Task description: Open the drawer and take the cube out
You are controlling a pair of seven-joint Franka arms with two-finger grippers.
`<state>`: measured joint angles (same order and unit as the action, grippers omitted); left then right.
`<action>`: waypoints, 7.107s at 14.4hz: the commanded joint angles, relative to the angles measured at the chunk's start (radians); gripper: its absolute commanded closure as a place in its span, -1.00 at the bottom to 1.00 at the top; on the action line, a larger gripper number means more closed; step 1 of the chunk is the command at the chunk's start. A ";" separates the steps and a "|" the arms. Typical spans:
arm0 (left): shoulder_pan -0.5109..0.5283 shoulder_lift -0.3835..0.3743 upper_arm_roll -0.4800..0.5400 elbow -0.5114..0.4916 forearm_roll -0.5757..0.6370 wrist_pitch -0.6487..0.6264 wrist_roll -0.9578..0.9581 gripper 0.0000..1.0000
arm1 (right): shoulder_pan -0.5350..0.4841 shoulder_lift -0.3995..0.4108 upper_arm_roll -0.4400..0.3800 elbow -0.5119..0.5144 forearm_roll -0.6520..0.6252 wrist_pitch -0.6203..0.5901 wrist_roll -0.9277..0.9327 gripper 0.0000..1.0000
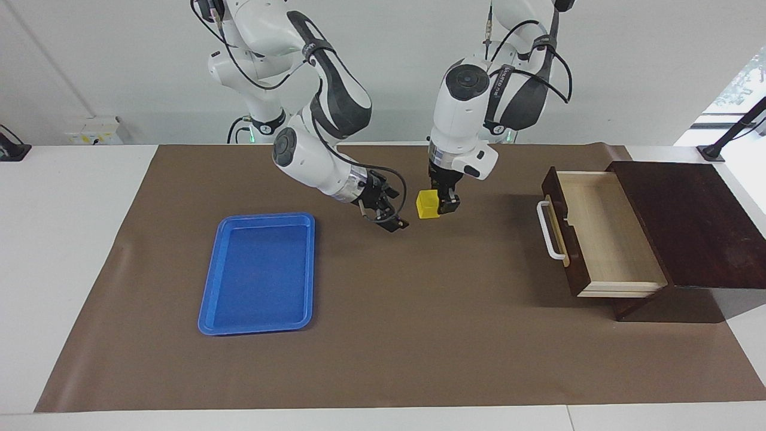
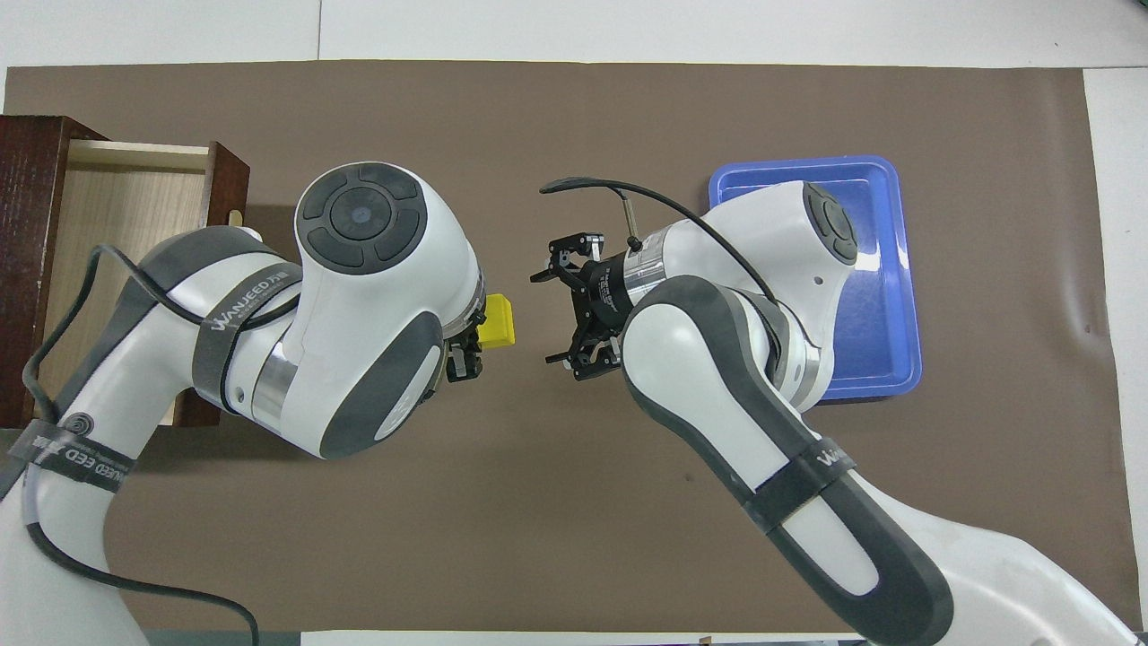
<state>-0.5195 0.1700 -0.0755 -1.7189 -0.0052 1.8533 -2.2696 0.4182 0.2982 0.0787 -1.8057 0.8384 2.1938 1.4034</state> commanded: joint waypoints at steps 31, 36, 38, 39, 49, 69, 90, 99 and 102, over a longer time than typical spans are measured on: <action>-0.005 -0.009 0.019 -0.027 -0.006 0.037 -0.013 1.00 | 0.082 0.021 0.000 0.011 0.074 0.113 0.097 -0.26; -0.005 -0.010 0.017 -0.031 -0.004 0.035 -0.008 1.00 | 0.077 0.021 0.000 0.017 0.076 0.100 0.089 1.00; -0.005 -0.012 0.017 -0.039 -0.004 0.043 -0.005 1.00 | 0.077 0.021 0.000 0.017 0.074 0.100 0.079 1.00; -0.007 -0.012 0.017 -0.036 -0.004 0.041 -0.004 1.00 | 0.077 0.021 0.000 0.019 0.076 0.098 0.068 1.00; 0.074 -0.018 0.022 -0.040 0.051 0.001 0.108 -1.00 | 0.065 0.025 0.000 0.031 0.076 0.093 0.066 1.00; 0.634 -0.056 0.022 -0.192 0.133 0.195 0.893 -1.00 | -0.502 0.122 -0.025 -0.070 -0.134 -0.097 -0.409 1.00; 0.547 -0.208 -0.027 -0.008 0.065 -0.264 1.693 -1.00 | -0.458 0.211 -0.028 -0.021 -0.028 -0.049 -0.374 0.51; 0.523 -0.133 -0.026 0.074 0.011 -0.333 2.066 -1.00 | -0.460 0.194 -0.031 0.058 -0.090 -0.088 -0.388 -1.00; 0.535 -0.135 -0.027 0.079 0.008 -0.336 2.127 -1.00 | -0.464 0.179 -0.033 0.135 -0.194 -0.144 -0.389 -1.00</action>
<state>0.0161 0.0151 -0.1121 -1.6832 0.0177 1.5574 -0.1986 -0.0372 0.4917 0.0430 -1.7158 0.7150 2.0910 0.9972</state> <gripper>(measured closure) 0.000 0.000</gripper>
